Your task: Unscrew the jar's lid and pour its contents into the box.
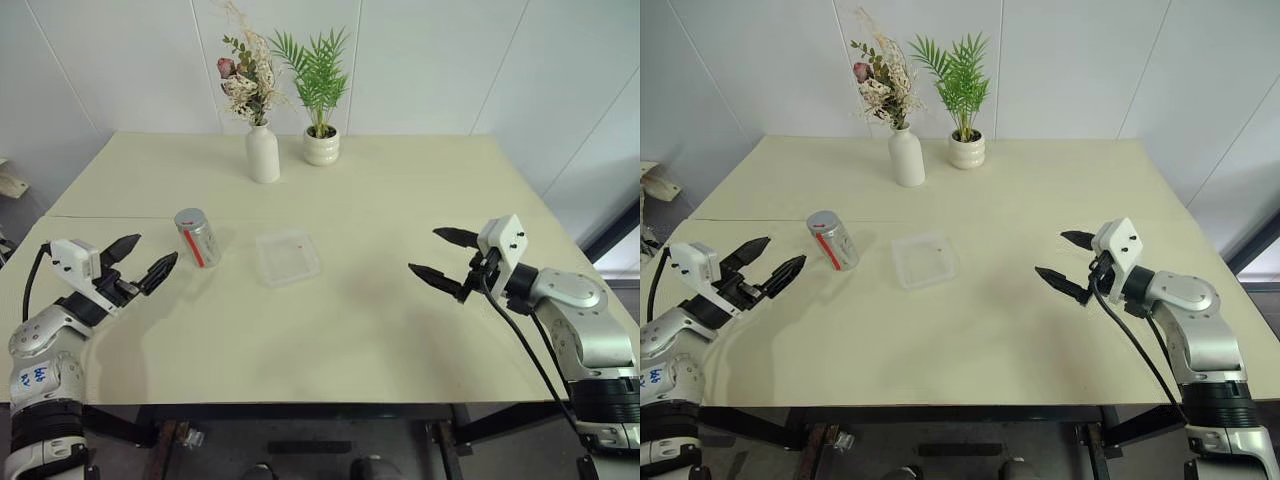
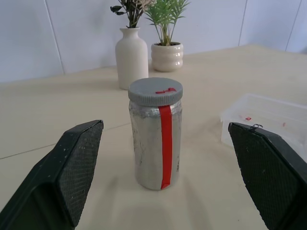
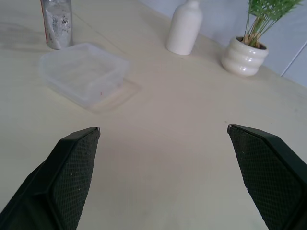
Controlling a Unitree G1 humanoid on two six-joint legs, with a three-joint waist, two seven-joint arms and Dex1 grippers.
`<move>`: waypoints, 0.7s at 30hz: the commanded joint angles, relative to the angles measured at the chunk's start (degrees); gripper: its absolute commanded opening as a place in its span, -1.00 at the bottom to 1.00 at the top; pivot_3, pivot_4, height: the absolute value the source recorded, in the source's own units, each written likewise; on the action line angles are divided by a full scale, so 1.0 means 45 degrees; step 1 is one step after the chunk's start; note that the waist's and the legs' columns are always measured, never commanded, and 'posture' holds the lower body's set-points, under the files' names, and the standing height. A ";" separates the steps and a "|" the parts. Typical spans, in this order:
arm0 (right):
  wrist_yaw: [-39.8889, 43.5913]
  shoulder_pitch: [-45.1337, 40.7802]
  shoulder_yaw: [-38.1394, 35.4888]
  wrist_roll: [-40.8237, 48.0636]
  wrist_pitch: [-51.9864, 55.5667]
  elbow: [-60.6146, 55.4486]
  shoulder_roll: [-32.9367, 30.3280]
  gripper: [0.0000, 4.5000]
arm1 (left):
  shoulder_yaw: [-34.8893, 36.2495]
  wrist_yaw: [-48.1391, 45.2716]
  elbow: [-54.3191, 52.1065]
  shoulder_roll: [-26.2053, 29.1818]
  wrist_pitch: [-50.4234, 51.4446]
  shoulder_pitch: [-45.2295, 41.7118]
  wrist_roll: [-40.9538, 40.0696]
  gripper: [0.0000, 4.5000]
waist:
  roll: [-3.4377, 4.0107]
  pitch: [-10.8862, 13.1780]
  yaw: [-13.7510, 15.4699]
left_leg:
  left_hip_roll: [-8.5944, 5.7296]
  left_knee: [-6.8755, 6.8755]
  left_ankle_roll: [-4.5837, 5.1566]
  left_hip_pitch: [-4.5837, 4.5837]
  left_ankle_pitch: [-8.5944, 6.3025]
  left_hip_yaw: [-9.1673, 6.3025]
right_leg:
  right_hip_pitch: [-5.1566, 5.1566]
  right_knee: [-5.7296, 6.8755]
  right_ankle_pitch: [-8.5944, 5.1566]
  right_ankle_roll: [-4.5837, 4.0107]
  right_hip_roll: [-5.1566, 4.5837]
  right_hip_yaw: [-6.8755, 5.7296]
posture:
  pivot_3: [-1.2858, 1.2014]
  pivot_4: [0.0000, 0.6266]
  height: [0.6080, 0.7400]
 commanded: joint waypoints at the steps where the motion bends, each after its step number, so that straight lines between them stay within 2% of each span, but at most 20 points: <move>1: -0.0052 -0.0135 -0.0329 0.0189 -0.0027 -0.0609 -0.0152 1.00 | 0.0080 0.0032 0.0025 0.0403 0.0120 -0.0314 0.0009 0.98 | 0.0000 0.0000 0.0007 | 0.0000 0.0000 0.0000 0.0001 0.0000 0.0000 | 0.0001 0.0000 0.0000 0.0000 0.0000 0.0000 | 0.03 -0.52 1.00; 7: -0.0264 -0.0033 -0.0206 0.0245 0.0226 -0.1184 -0.0004 1.00 | 0.0017 0.0370 0.0038 0.0432 0.0347 -0.0387 0.0199 0.98 | 0.0000 0.0000 -0.0003 | 0.0000 0.0000 0.0000 -0.0001 0.0000 0.0000 | 0.0000 -0.0002 0.0001 0.0001 0.0000 0.0001 | 0.03 -0.52 1.00; 13: -0.0345 -0.0251 0.0114 0.0385 0.0752 -0.1894 0.0220 1.00 | -0.0288 0.1654 0.0523 0.0294 0.0577 -0.0744 0.0960 0.98 | 0.0000 0.0000 0.0009 | 0.0000 0.0001 -0.0001 0.0001 0.0000 -0.0001 | 0.0001 0.0002 0.0002 0.0004 0.0000 0.0002 | 0.03 -0.52 1.00; 21: -0.0553 -0.0483 0.0672 0.0752 0.1674 -0.3052 0.0803 1.00 | -0.0735 0.1872 0.0841 -0.0502 -0.0303 -0.0930 0.1164 0.98 | 0.0000 0.0000 0.0017 | 0.0000 0.0000 -0.0001 -0.0001 -0.0001 -0.0001 | 0.0001 0.0001 0.0007 0.0012 0.0000 0.0002 | 0.03 -0.52 1.00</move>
